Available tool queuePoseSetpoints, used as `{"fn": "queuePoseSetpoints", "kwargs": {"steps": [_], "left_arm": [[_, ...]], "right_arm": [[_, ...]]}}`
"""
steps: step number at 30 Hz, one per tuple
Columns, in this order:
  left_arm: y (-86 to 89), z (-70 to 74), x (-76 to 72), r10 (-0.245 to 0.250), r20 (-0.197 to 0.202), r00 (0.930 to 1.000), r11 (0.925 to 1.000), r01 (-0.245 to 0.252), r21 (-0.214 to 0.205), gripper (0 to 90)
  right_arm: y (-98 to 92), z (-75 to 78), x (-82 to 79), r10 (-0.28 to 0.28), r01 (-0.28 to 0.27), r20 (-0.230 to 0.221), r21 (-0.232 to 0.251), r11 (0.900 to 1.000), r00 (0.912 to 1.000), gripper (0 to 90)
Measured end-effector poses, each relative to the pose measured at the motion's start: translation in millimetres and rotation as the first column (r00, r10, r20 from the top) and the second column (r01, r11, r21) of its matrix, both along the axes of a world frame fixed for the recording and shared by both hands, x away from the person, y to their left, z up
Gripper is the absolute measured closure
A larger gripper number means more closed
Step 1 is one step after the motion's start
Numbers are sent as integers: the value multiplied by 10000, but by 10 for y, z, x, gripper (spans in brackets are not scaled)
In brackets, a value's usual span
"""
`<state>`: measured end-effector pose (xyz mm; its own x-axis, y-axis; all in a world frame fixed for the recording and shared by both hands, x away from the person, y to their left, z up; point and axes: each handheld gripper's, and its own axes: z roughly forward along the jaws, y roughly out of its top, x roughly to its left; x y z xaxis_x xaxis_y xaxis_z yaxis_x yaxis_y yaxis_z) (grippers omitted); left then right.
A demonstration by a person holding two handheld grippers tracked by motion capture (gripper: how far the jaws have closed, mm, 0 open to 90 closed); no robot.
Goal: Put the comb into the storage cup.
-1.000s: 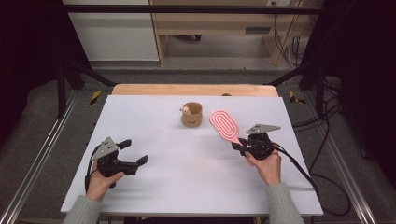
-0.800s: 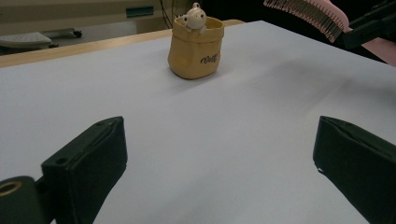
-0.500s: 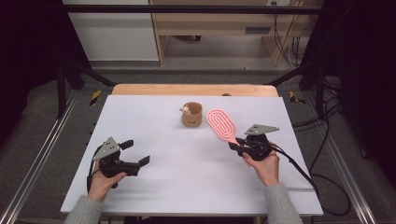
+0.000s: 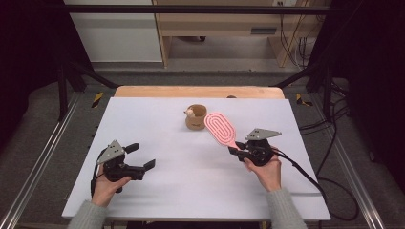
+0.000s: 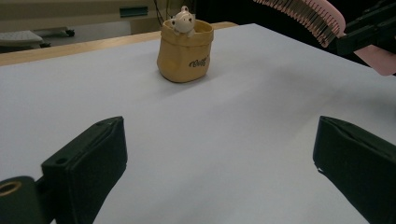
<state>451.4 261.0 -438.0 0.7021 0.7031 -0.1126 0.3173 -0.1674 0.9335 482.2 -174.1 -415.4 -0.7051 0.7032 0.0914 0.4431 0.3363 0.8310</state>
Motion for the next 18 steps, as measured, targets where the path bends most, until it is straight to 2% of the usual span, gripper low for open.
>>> {"fn": "queuePoseSetpoints", "kwargs": {"steps": [18], "left_arm": [[-108,71,-17,-40,-40,10000,9999,39,-108,31]], "right_arm": [[172,-12,-34,408,-408,193,24,9992,9990,693]]}}
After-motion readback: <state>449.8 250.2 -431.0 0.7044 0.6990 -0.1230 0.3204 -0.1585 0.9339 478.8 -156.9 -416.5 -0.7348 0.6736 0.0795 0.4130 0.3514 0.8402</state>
